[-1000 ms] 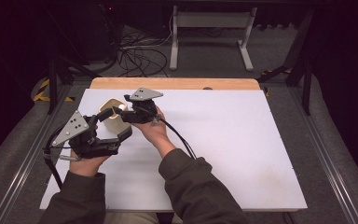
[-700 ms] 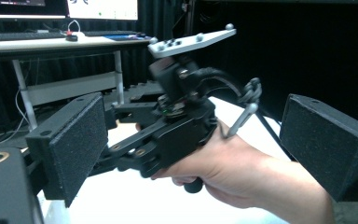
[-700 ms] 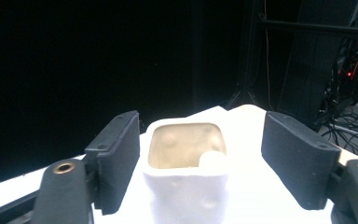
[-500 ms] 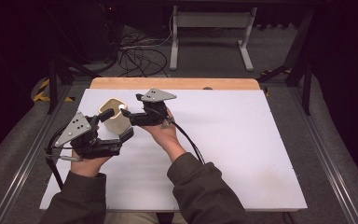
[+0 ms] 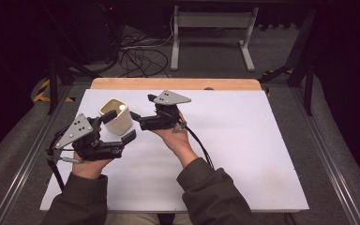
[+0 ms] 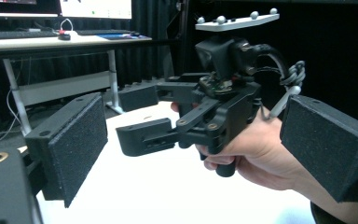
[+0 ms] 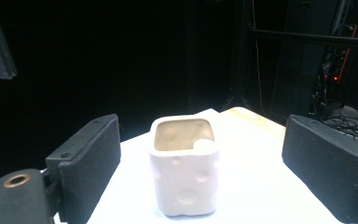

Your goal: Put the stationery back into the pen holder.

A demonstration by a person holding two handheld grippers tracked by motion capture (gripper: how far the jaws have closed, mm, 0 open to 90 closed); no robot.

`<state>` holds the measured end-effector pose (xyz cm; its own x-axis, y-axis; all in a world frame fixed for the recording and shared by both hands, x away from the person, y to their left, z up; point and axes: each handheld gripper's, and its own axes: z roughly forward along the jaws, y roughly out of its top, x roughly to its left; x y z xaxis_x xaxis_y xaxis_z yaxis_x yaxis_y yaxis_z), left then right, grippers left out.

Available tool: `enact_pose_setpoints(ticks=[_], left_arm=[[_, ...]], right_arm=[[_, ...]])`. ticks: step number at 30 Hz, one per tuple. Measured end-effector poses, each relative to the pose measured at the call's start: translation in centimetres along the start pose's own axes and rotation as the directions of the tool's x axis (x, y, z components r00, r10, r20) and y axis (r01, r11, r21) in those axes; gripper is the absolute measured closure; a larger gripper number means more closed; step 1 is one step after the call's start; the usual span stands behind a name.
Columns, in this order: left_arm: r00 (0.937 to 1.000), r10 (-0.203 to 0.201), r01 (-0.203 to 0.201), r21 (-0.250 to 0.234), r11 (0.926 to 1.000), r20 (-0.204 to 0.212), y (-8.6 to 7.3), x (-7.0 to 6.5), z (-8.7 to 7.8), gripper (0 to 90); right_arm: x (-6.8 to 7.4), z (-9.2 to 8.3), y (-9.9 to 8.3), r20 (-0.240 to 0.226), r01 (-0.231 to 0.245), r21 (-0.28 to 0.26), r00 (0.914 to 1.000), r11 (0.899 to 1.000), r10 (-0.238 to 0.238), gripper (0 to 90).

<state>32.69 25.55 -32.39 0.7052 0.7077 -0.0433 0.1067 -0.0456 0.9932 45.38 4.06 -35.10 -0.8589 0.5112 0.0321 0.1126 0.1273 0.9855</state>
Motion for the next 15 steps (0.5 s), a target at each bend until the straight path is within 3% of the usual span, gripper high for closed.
enact_pose_setpoints(ticks=[15], left_arm=[[0.9999, 0.01, -0.01, 0.009, 0.9999, -0.002, 0.0, 0.0, 0.0, 8.3]], right_arm=[[-0.6, -2.6, 0.0, 0.019, -0.015, -0.011, 0.9997, 1.0, 0.015, 6.9]])
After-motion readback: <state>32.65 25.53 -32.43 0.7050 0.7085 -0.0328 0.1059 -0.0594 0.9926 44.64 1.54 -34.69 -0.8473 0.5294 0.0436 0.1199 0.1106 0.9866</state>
